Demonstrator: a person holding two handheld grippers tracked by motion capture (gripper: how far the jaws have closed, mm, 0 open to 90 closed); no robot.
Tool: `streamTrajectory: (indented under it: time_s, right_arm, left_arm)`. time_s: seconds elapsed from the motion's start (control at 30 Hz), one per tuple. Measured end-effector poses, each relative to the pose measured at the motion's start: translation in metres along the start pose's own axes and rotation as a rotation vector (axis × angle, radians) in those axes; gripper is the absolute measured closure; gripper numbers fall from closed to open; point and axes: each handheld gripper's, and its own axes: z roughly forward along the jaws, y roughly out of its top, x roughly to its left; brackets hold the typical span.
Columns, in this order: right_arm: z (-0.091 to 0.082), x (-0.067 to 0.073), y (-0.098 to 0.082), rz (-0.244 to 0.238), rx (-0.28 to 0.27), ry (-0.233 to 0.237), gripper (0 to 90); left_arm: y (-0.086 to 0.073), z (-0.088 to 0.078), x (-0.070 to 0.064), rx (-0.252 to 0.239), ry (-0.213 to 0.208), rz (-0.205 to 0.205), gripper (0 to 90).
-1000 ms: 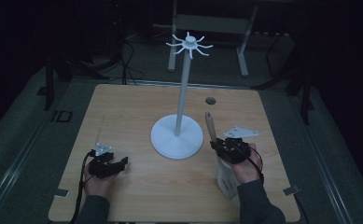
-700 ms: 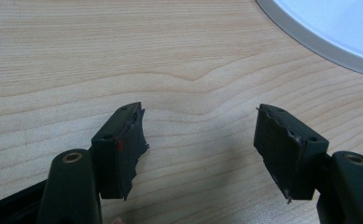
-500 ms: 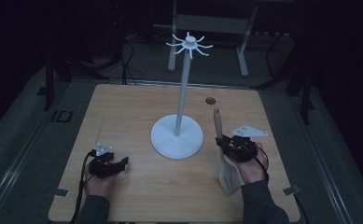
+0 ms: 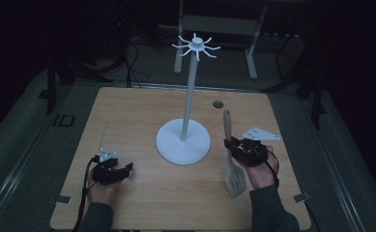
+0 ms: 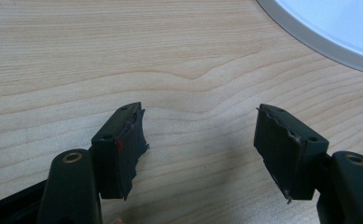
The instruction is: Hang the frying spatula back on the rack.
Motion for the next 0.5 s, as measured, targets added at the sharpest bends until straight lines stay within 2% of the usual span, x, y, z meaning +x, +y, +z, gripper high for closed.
streamTrajectory:
  time_s: [0.5]
  right_arm:
    - [-0.0047,0.0065,0.0088,-0.029,-0.058,0.015,74.5]
  left_arm:
    - [0.0005,-0.0007,-0.0019,-0.002,-0.002,0.002,33.4]
